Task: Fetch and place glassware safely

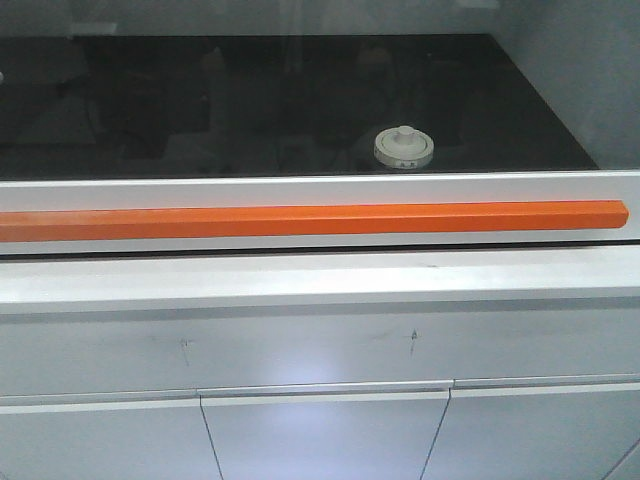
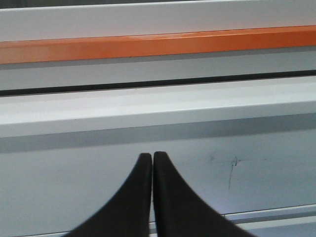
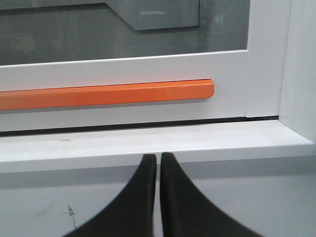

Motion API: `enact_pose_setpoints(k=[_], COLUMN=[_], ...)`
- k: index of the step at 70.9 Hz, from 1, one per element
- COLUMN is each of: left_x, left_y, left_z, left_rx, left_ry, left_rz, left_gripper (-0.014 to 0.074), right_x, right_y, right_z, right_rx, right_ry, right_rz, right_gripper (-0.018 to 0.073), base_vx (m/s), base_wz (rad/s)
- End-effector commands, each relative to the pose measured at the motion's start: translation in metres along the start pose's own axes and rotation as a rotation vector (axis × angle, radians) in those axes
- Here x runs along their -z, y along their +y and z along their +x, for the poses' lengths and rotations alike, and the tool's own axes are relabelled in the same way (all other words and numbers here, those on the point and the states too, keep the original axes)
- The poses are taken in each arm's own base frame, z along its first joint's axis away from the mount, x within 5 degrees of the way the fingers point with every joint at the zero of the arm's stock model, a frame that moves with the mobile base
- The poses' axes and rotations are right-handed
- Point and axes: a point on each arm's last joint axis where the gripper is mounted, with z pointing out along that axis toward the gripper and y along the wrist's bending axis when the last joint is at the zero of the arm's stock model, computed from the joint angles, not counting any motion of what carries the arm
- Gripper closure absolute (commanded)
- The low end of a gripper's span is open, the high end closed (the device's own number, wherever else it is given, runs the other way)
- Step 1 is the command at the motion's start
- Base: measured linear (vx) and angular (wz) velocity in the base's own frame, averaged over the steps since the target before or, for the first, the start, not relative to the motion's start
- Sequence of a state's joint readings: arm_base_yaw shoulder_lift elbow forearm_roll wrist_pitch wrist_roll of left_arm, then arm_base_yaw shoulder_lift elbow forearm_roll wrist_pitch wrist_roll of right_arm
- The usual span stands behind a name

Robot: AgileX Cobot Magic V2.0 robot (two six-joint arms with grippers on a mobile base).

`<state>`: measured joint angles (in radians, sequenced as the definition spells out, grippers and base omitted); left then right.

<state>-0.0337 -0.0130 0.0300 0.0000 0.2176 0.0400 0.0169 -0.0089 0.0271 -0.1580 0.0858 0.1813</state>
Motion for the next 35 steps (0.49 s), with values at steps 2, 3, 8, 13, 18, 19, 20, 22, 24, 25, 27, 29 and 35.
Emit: enact_pose_setpoints(k=[2,3,8,13,18,19,20,22,24,25,27,29,35], left_x=[-0.0011,-0.0011,-0.0011,-0.0011,-0.0011,-0.0011,-0.0011,-0.0011,-0.0011,-0.0011,-0.0011,-0.0011,-0.0011], left_y=[-0.0003,-0.0003,-0.0003,-0.0003,-0.0003,-0.0003,-0.0003,-0.0003,-0.0003,-0.0003,-0.0003,-0.0003,-0.0003], left_z=[0.0021,0.0021,0.0021,0.0021,0.0021,0.0021,0.0021,0.0021,0.0021,0.0021,0.0021,0.0021,0.0021], left_rx=[0.018,0.018,0.018,0.018,0.018,0.018,0.018,0.018,0.018,0.018,0.018,0.018,0.018], left_ry=[-0.054,-0.054,-0.054,-0.054,-0.054,-0.054,-0.054,-0.054,-0.054,-0.054,-0.054,-0.054,-0.054], left_rz=[0.001,0.001,0.001,0.001,0.001,0.001,0.001,0.001,0.001,0.001,0.001,0.001,0.001], left_gripper=[0.0603,0.0603,0.0603,0.0603,0.0603,0.0603,0.0603,0.0603,0.0603,0.0603,0.0603,0.0603,0.0603], right_x=[0.0003,0.0003,0.0003,0.0003,0.0003,0.0003,0.0003,0.0003,0.0003,0.0003,0.0003,0.0003,0.0003], right_y=[0.0010,0.0010,0.0010,0.0010,0.0010,0.0010,0.0010,0.0010,0.0010,0.0010,0.0010,0.0010,0.0010], right_z=[-0.0012,-0.0012,-0.0012,-0.0012,-0.0012,-0.0012,-0.0012,-0.0012,-0.0012,-0.0012,-0.0012,-0.0012,-0.0012], right_rx=[0.019,0.019,0.019,0.019,0.019,0.019,0.019,0.019,0.019,0.019,0.019,0.019,0.019], right_ry=[-0.069,-0.069,-0.069,-0.069,-0.069,-0.069,-0.069,-0.069,-0.069,-0.069,-0.069,-0.069,-0.069], right_rz=[-0.011,-0.011,-0.011,-0.011,-0.011,-0.011,-0.011,-0.011,-0.011,-0.011,-0.011,-0.011,-0.011], right_gripper=[0.0563,0.0563,0.0563,0.0563,0.0563,0.0563,0.0563,0.0563,0.0563,0.0563,0.0563,0.0563,0.0563], base_vx=[0.00,0.00,0.00,0.00,0.00,0.00,0.00,0.00,0.00,0.00,0.00,0.00,0.00], base_wz=[0.00,0.00,0.00,0.00,0.00,0.00,0.00,0.00,0.00,0.00,0.00,0.00,0.00])
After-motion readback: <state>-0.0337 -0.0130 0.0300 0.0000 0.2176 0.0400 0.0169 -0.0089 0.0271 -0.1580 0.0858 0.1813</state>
